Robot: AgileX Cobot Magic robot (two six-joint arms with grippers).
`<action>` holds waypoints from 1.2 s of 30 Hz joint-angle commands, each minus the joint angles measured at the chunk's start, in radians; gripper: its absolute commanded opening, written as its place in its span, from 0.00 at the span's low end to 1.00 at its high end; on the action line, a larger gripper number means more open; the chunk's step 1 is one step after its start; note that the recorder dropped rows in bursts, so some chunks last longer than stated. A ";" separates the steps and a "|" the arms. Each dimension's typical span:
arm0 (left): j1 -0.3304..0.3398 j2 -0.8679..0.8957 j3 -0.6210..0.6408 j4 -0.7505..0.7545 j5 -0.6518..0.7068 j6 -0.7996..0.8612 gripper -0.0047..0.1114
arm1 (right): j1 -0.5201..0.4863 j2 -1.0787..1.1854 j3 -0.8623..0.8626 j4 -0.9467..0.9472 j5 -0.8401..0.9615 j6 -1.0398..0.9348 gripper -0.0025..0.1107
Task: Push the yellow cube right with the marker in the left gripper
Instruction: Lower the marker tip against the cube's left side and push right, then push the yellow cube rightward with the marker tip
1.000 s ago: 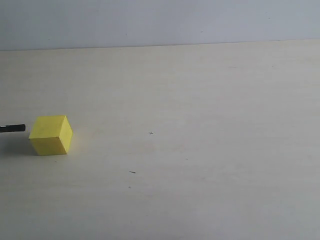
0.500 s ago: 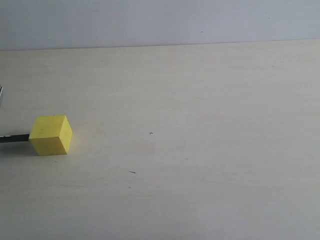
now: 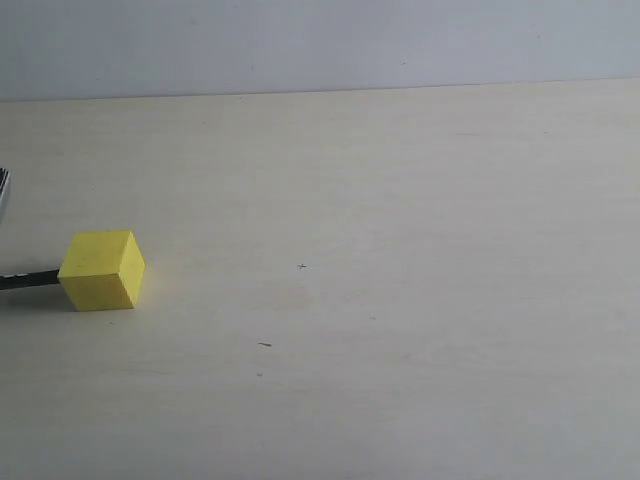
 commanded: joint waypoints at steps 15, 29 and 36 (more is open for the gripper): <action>-0.193 -0.001 -0.035 -0.018 0.031 -0.045 0.04 | -0.005 -0.006 0.005 -0.004 -0.008 -0.004 0.02; -0.137 -0.005 -0.047 -0.029 0.101 -0.049 0.04 | -0.005 -0.006 0.005 -0.004 -0.008 -0.006 0.02; -0.263 -0.003 -0.085 -0.099 0.074 -0.052 0.04 | -0.005 -0.006 0.005 -0.004 -0.008 -0.004 0.02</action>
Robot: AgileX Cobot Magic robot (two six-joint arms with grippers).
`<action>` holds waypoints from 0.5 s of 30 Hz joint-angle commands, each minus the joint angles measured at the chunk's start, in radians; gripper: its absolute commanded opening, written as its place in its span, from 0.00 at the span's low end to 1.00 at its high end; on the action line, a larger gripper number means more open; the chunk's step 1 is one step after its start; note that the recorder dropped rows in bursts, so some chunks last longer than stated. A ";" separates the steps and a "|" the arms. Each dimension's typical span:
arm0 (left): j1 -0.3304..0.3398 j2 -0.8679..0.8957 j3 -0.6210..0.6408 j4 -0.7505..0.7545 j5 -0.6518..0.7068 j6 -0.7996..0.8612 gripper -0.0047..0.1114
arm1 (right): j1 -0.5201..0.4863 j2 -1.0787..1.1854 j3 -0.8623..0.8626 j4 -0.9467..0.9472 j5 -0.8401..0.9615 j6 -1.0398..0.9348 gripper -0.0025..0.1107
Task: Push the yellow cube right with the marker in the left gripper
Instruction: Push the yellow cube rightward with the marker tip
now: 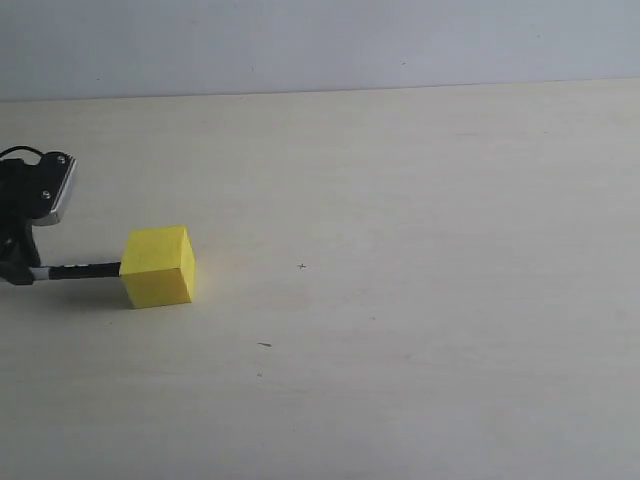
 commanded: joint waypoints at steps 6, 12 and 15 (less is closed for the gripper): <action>-0.080 -0.001 -0.079 -0.005 0.068 -0.070 0.04 | -0.005 -0.006 0.005 -0.004 -0.008 -0.006 0.02; 0.005 -0.001 -0.075 0.028 0.108 -0.072 0.04 | -0.005 -0.006 0.005 -0.004 -0.008 -0.006 0.02; 0.011 -0.001 -0.075 0.028 0.107 -0.059 0.04 | -0.005 -0.006 0.005 -0.004 -0.008 -0.004 0.02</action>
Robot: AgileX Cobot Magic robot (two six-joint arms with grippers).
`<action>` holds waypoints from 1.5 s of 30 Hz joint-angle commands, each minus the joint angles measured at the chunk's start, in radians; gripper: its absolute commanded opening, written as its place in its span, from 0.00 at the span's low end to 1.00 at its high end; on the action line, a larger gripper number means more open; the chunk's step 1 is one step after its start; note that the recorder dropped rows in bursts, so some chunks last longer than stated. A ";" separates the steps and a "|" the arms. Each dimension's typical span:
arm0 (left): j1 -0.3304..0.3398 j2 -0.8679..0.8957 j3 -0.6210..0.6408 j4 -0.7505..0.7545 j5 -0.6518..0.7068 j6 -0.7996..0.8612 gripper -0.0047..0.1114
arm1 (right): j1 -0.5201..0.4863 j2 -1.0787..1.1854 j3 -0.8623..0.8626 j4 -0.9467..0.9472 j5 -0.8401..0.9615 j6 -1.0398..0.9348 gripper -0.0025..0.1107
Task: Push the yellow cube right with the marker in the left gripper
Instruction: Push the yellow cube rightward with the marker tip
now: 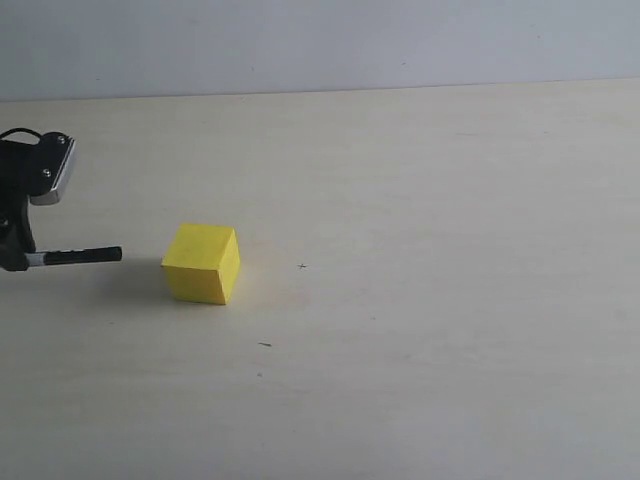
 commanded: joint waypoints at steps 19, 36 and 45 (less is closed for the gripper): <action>-0.251 0.070 -0.101 -0.018 -0.011 -0.039 0.04 | -0.005 -0.006 0.005 -0.004 -0.008 -0.004 0.02; -0.145 0.081 -0.073 -0.018 0.086 -0.115 0.04 | -0.005 -0.006 0.005 -0.004 -0.008 -0.006 0.02; -0.185 0.081 -0.073 -0.064 0.006 -0.113 0.04 | -0.005 -0.006 0.005 -0.004 -0.008 -0.004 0.02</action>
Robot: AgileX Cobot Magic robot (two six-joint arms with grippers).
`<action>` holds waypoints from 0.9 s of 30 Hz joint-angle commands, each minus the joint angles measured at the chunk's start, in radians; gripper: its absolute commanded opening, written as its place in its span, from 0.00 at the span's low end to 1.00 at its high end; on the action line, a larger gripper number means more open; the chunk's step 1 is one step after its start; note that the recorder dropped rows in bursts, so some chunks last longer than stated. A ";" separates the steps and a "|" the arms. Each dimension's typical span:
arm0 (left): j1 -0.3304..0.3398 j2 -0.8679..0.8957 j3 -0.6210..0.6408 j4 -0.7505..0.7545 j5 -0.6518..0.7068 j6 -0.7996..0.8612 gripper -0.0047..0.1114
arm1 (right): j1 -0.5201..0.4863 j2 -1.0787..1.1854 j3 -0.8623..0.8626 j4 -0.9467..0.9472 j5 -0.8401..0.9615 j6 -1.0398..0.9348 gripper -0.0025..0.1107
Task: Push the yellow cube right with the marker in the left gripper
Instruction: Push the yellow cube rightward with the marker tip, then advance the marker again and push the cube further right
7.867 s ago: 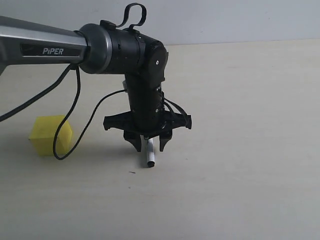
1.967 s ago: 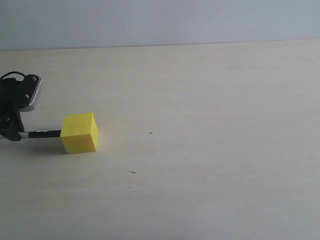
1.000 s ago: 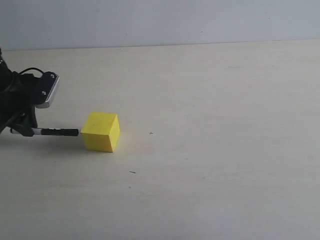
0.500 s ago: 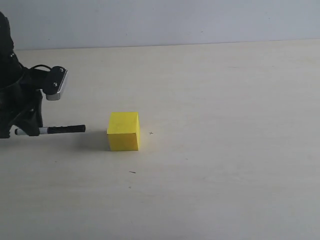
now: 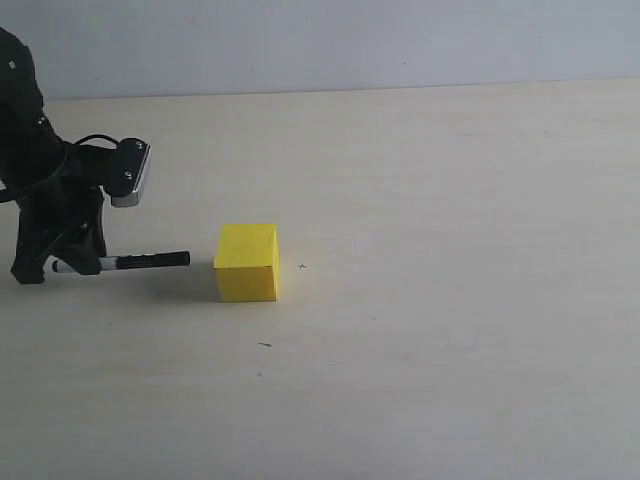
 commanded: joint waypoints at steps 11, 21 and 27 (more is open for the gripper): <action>-0.164 0.001 -0.065 -0.114 -0.015 -0.010 0.04 | -0.005 -0.006 0.005 -0.004 -0.008 -0.006 0.02; -0.109 0.013 -0.104 0.000 0.091 -0.107 0.04 | -0.005 -0.006 0.005 -0.004 -0.008 -0.006 0.02; -0.102 0.021 -0.104 0.001 0.129 -0.096 0.04 | -0.005 -0.006 0.005 -0.004 -0.008 -0.004 0.02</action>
